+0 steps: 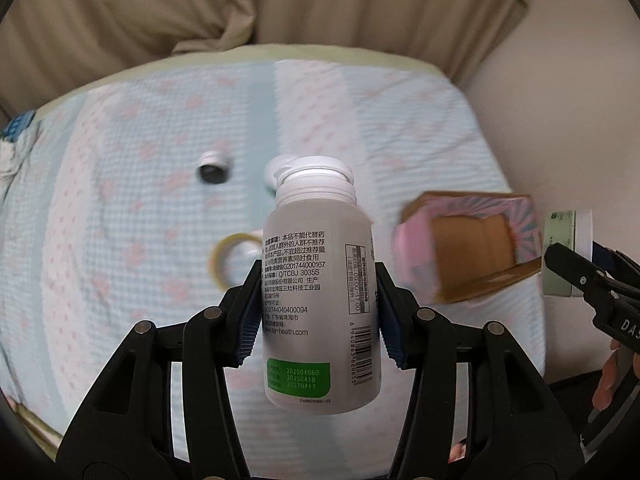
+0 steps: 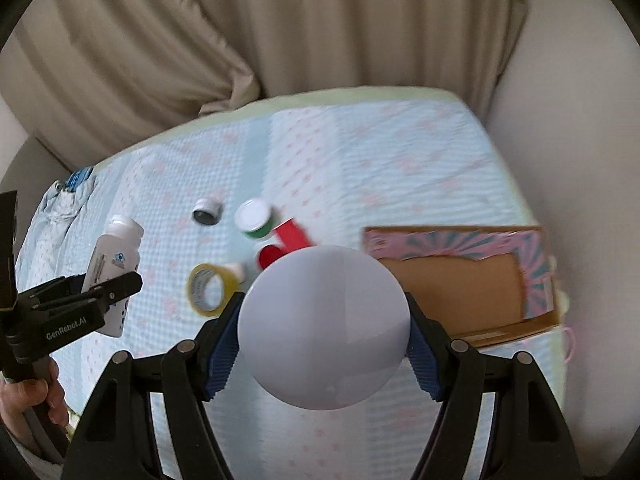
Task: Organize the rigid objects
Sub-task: 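Carry the pill bottle with the left gripper into the box while the right carries the lid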
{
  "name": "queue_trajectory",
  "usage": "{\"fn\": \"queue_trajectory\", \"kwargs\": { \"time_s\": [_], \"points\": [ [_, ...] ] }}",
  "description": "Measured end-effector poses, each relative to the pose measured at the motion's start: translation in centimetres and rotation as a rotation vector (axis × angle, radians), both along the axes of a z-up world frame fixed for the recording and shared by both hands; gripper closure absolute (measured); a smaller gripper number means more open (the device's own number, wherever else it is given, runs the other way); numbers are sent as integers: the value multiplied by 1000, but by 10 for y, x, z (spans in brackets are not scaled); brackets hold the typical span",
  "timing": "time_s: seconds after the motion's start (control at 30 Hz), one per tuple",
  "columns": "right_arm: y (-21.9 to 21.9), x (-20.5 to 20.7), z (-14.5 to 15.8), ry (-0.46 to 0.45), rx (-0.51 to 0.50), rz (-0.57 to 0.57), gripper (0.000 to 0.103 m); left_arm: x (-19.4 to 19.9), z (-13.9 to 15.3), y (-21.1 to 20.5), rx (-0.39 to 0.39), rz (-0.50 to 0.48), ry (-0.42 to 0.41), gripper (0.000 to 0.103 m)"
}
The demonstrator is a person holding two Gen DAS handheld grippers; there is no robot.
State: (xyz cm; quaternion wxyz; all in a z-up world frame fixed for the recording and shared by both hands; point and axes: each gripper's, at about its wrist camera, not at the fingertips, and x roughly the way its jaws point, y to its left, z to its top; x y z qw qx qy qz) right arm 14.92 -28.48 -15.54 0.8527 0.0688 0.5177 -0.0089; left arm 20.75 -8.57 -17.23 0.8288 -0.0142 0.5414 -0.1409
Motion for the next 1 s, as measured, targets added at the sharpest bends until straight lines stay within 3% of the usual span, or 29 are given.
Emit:
{"fn": "queue_trajectory", "kwargs": {
  "time_s": [0.17,0.37,0.67,1.0],
  "points": [
    [-72,-6,11,-5,-1,-31,34,-4,9,-72,-44,-20,-1,56],
    [-153,-4,-4,28,12,-87,34,5,-10,-162,-40,-91,32,56],
    [-254,19,-74,166,63,-178,34,32,-92,-277,23,-214,166,56],
    [-294,50,-163,303,154,-212,34,53,-198,-351,158,-347,311,56]
  ]
}}
